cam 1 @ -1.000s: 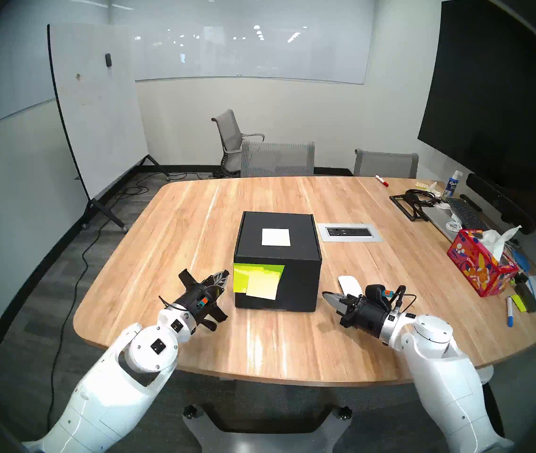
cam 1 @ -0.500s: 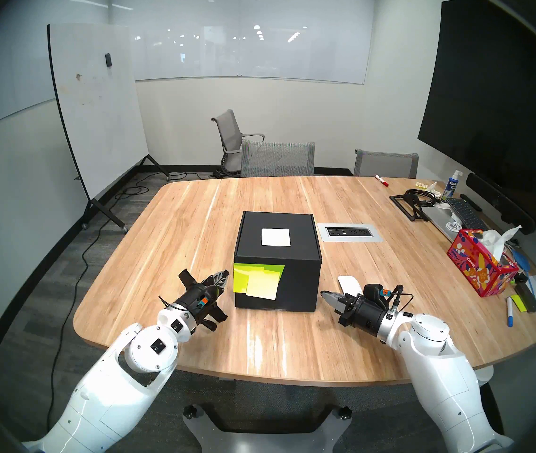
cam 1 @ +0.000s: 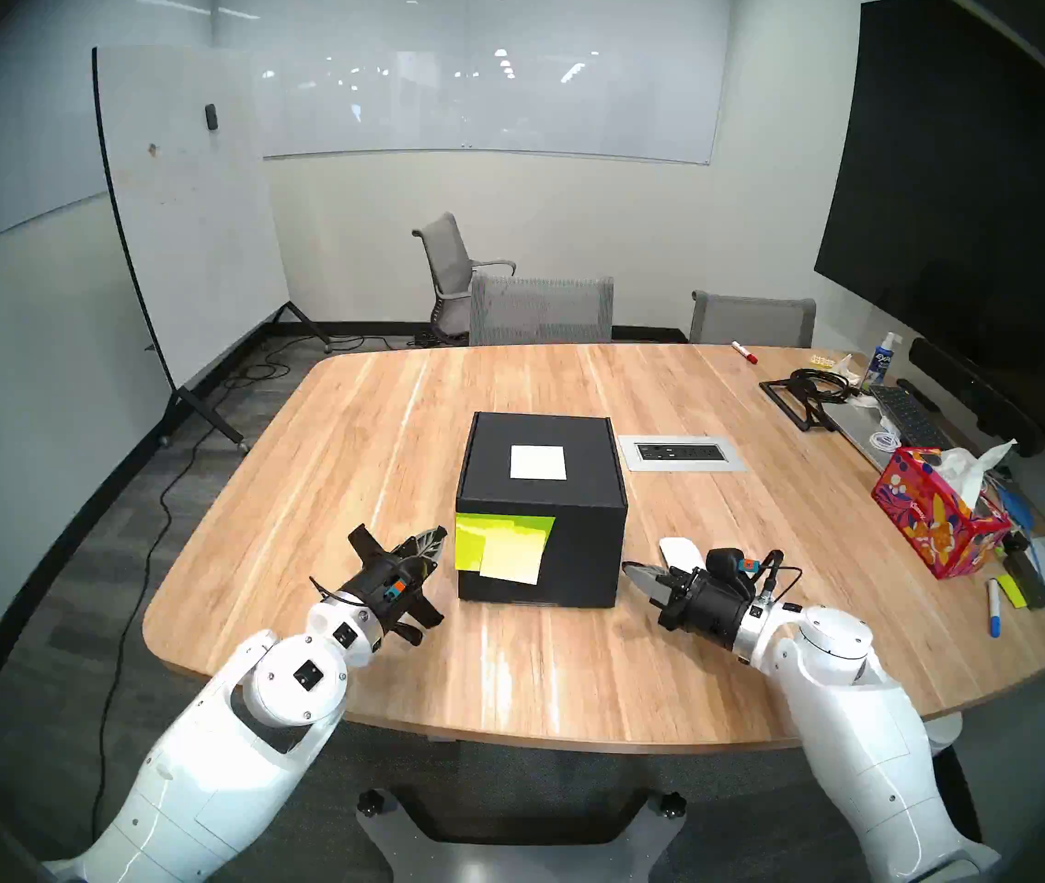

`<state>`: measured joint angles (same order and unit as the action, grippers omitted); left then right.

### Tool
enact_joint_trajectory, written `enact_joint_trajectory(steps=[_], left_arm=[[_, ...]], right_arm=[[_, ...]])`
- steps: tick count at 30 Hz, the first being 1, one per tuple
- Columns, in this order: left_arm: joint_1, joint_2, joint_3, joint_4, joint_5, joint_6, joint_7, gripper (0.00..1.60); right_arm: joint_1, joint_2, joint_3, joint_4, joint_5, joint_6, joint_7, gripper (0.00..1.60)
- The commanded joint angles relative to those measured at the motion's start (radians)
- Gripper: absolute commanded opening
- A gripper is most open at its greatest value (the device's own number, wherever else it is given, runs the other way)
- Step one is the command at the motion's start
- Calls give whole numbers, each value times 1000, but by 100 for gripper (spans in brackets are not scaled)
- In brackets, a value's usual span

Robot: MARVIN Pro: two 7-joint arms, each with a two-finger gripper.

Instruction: Open the box and place the mouse inside

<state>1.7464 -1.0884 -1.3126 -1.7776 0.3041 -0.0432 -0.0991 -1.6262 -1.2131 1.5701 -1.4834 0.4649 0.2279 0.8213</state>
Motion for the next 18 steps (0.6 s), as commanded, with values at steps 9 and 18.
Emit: enact_joint_trajectory(steps=[9,18], left_arm=[[-5,1,-1,-17,2,-5,2,0],[-5,1,-1,-17,2,-5,2,0]], right_arm=[[29,-6,8,-11,8,4,7,0],[35,-11,6,-8,7,8,17,0]])
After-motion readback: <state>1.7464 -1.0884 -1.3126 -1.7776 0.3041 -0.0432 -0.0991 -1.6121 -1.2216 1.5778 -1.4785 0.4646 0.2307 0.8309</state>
